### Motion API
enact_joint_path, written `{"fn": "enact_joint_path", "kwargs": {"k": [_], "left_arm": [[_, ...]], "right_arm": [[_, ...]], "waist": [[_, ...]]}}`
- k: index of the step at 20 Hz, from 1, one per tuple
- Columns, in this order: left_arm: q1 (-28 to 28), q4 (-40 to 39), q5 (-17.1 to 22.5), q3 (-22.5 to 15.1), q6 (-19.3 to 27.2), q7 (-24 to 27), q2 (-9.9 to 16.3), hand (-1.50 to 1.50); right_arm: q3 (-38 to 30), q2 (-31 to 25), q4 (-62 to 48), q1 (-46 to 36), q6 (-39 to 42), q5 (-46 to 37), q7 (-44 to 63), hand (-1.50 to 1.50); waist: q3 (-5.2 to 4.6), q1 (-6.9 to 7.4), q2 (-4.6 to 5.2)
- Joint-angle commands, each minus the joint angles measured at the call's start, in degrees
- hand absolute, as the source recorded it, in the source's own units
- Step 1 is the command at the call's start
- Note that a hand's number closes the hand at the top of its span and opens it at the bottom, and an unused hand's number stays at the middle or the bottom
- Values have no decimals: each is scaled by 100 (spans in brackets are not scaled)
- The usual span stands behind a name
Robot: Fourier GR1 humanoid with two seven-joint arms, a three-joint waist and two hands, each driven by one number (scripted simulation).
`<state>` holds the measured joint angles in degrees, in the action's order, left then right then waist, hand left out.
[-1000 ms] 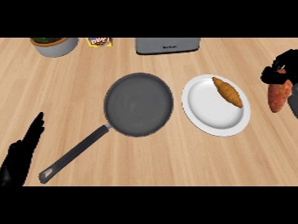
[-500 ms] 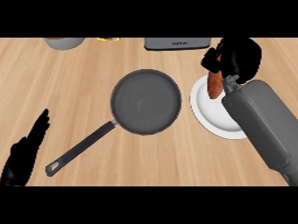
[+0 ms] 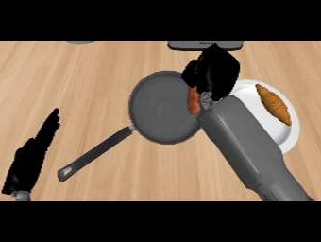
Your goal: Pick the sweet potato from the plate and place it in the pan
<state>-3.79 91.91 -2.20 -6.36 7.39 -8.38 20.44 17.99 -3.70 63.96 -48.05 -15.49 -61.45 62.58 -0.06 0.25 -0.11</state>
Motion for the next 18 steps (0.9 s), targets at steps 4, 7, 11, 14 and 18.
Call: {"fn": "enact_joint_path", "kwargs": {"k": [4, 7, 11, 14, 18], "left_arm": [[329, 195, -40, -70, -183, -283, -4, 0], [295, -7, -265, -239, -37, -77, -219, 0], [193, -132, -191, -252, -144, 123, -229, 0], [363, -18, -215, -199, -225, -38, -98, 0], [329, -47, -207, -256, -196, -15, -228, 0]], "right_arm": [[-425, 360, -1855, -320, -953, 390, -39, 150], [-592, 364, -2744, -759, -861, 826, -490, 150], [-1227, 367, -2314, -334, -1641, 2041, -665, 150], [-1306, 368, -2658, -448, -1997, 2724, -970, -150], [-1301, 369, -2609, -394, -3084, 3151, -1936, -150]], "waist": [[10, 208, 86], [8, 262, 107], [24, 381, 164], [24, 517, 169], [24, 551, 169]]}}
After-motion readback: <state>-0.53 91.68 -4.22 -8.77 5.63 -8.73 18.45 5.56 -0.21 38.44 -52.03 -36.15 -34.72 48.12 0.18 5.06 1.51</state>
